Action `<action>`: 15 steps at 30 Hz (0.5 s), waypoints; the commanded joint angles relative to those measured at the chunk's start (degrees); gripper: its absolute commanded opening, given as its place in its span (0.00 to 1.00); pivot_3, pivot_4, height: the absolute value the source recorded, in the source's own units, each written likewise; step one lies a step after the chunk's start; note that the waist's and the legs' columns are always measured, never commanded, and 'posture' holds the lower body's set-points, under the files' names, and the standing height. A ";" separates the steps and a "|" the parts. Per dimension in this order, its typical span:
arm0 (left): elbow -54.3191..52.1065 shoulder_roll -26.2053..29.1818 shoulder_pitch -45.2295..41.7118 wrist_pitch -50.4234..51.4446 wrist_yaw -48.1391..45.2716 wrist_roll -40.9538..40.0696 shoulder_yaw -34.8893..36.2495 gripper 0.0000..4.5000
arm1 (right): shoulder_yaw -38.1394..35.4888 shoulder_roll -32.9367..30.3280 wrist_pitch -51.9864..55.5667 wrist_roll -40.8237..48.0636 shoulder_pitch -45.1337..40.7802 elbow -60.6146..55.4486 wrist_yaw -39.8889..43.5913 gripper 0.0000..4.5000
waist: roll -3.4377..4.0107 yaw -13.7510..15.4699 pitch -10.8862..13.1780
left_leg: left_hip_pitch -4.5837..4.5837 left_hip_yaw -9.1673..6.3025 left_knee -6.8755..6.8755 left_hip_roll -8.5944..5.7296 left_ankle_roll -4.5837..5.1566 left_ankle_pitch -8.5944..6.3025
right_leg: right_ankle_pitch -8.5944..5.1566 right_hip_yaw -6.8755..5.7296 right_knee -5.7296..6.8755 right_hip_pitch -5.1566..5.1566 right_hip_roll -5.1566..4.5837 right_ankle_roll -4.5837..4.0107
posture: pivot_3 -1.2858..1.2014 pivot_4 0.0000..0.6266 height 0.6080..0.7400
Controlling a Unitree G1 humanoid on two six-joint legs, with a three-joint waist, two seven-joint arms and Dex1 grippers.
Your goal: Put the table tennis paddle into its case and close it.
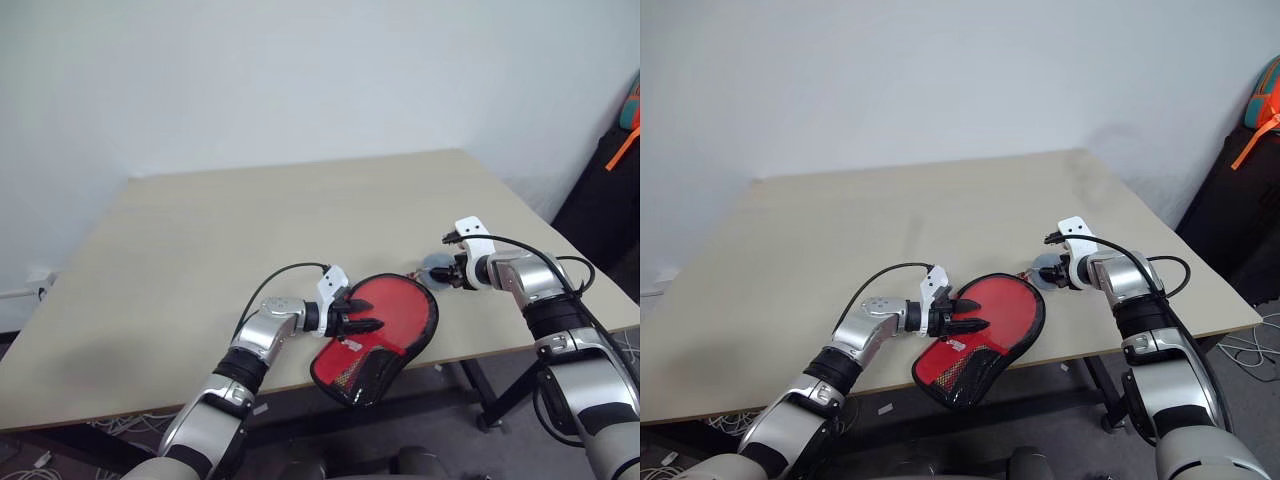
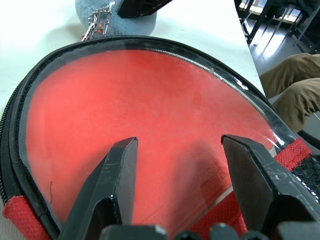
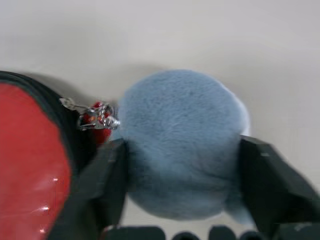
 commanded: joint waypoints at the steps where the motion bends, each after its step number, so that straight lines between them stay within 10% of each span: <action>1: 13.03 1.25 3.96 2.22 2.90 7.18 -2.82 0.62 | 0.68 -1.84 0.17 -1.99 0.06 -2.84 0.58 0.42 | 0.01 0.02 -0.01 | -0.01 -0.02 0.00 0.00 0.00 0.00 | 0.00 -0.02 -0.01 0.02 0.00 0.00 | 0.52 0.00 1.00; 7: 13.57 0.67 3.23 2.16 2.51 7.48 -3.16 0.62 | 4.39 -7.10 3.29 -4.56 2.84 -15.38 2.60 0.05 | 0.09 0.28 0.01 | -0.08 -0.65 0.04 -0.19 -0.02 -0.01 | -0.16 -0.18 -0.01 0.00 -0.12 0.22 | 0.52 0.00 1.00; 15: 14.70 0.00 2.76 2.09 2.02 8.27 -3.19 0.62 | 6.74 -16.34 7.67 -5.58 8.87 -31.98 5.39 0.03 | 0.21 1.03 0.21 | -0.19 -1.02 -0.02 -0.35 -0.05 -0.03 | -0.31 -1.03 -0.02 -0.09 -0.78 0.42 | 0.52 0.00 1.00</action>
